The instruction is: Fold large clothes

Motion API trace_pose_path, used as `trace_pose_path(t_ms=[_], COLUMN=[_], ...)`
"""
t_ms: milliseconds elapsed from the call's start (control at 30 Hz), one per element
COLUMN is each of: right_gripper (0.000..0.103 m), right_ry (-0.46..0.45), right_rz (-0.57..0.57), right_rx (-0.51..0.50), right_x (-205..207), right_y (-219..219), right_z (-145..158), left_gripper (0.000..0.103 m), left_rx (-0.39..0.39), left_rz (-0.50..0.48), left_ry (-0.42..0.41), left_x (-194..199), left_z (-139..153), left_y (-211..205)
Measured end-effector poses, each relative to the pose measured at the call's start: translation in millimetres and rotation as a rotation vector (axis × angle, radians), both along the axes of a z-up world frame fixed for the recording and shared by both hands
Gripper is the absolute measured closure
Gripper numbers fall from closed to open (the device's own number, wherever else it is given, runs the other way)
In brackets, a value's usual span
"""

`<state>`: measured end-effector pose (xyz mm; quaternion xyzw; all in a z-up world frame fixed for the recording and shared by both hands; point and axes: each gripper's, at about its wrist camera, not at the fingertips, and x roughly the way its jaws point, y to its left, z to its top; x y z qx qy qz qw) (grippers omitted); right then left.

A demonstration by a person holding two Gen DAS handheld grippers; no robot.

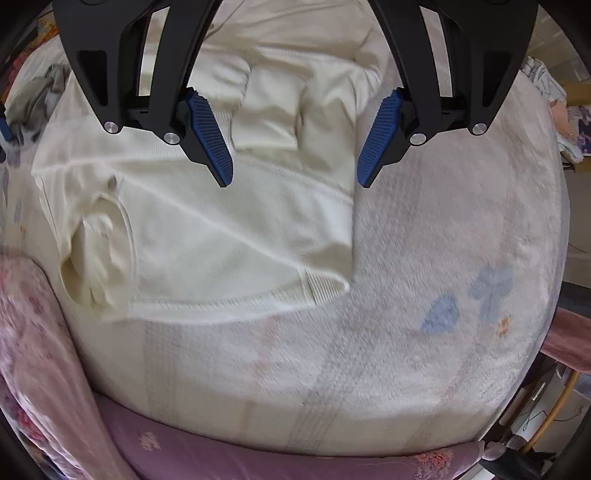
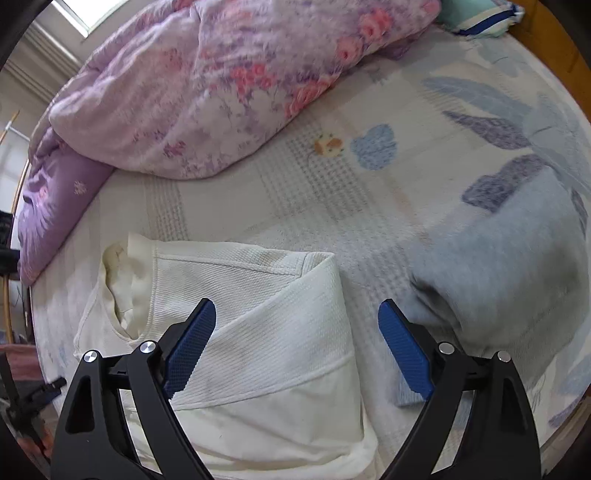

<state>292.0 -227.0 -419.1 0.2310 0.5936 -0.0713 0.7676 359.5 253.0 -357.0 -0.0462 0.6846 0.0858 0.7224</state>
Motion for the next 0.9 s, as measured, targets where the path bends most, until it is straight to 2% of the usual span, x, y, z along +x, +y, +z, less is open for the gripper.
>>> trace_pose_path(t_ms=[233,433,533,600,667,700,833,867,900], right_gripper=[0.017,0.017,0.017,0.017,0.017,0.017,0.015,0.017,0.024], right_ry=[0.087,0.162,0.205,0.258,0.273,0.297,0.321,0.326,0.330], right_rz=[0.043,0.091,0.101,0.083,0.087,0.093,0.078,0.075,0.078], right_rx=[0.028,0.060,0.118,0.131,0.155,0.165,0.116,0.106,0.094], right_x=[28.6,54.6,70.1,78.1,83.0,84.5,87.5,87.9,88.4], right_y=[-7.6,-7.9,-11.2,-15.4,-15.5,-13.8,-5.1,-3.0,-0.1], right_z=[-32.4,-65.9,-85.3,-100.7,-110.0,-116.3,-121.6,-121.5,-120.5], left_gripper=[0.030,0.028,0.026,0.026,0.026,0.025,0.024,0.025,0.027], left_rx=[-0.010,-0.031,-0.081,-0.099,-0.204,-0.224,-0.200,-0.195,-0.189], left_rz=[0.005,-0.017,0.006,0.073,0.123,0.134,0.081,0.083,0.081], left_ry=[0.038,0.062,0.069,0.080,0.087,0.088,0.050,0.055,0.057], left_x=[38.5,60.4,69.4,73.4,74.4,73.9,76.1,77.6,78.1], left_z=[-23.1,-55.8,-73.7,-87.8,-102.6,-106.4,-108.3,-108.7,-107.9], left_y=[17.8,39.2,57.6,75.9,91.0,94.4,91.4,90.3,89.0])
